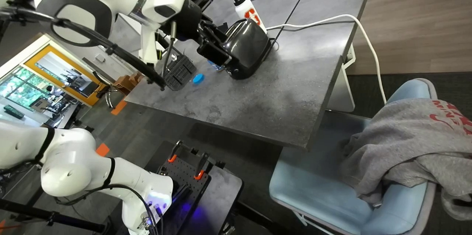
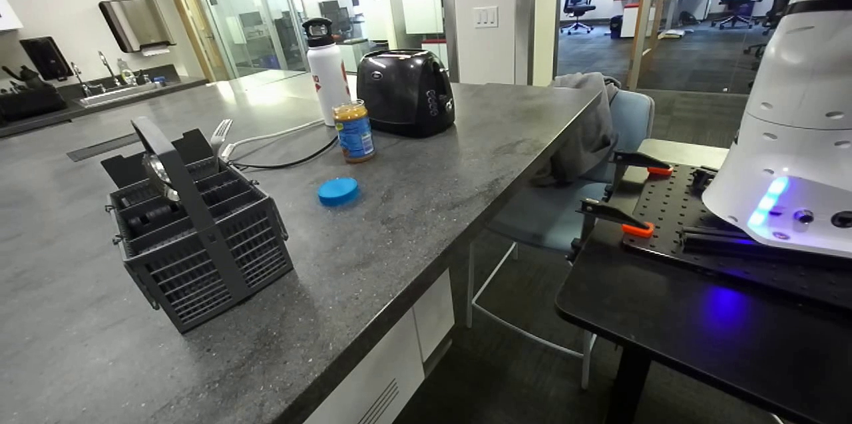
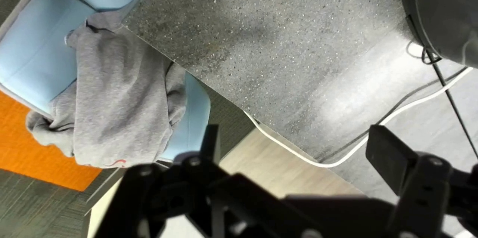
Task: Put the coat on the table
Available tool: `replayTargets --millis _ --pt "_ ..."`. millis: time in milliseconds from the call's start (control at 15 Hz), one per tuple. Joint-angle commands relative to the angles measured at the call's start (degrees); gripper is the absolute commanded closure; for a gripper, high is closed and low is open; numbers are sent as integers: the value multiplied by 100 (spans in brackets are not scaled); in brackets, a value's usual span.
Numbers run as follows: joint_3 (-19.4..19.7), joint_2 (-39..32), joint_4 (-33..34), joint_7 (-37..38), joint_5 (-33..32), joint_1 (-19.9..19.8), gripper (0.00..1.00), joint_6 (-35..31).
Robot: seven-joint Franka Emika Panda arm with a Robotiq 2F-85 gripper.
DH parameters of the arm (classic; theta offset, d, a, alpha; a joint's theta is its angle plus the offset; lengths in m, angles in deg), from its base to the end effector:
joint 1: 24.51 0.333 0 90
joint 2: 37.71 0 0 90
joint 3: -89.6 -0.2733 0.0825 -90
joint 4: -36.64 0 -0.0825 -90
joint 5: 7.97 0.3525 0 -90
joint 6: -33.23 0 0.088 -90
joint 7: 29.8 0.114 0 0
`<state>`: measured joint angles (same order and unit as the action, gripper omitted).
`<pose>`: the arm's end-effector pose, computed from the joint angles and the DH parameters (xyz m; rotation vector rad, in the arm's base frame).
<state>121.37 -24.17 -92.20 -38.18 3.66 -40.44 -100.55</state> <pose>0.3301 -0.3678 0.4449 -2.7216 1.1696 -0.5729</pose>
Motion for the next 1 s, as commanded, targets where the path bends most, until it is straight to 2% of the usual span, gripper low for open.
replayTargets --millis 0,200,400,733,933 --pt "133 -1010 777 110 798 -172 0 -215" --pt "316 -2052 1589 3 1889 -439 0 -94" --pt "79 -3062 2373 130 2462 -1055 0 93" --pt "-757 -4762 3796 475 2633 -2278 0 214" --pt "-1176 -5530 4506 967 2340 -2787 0 161"
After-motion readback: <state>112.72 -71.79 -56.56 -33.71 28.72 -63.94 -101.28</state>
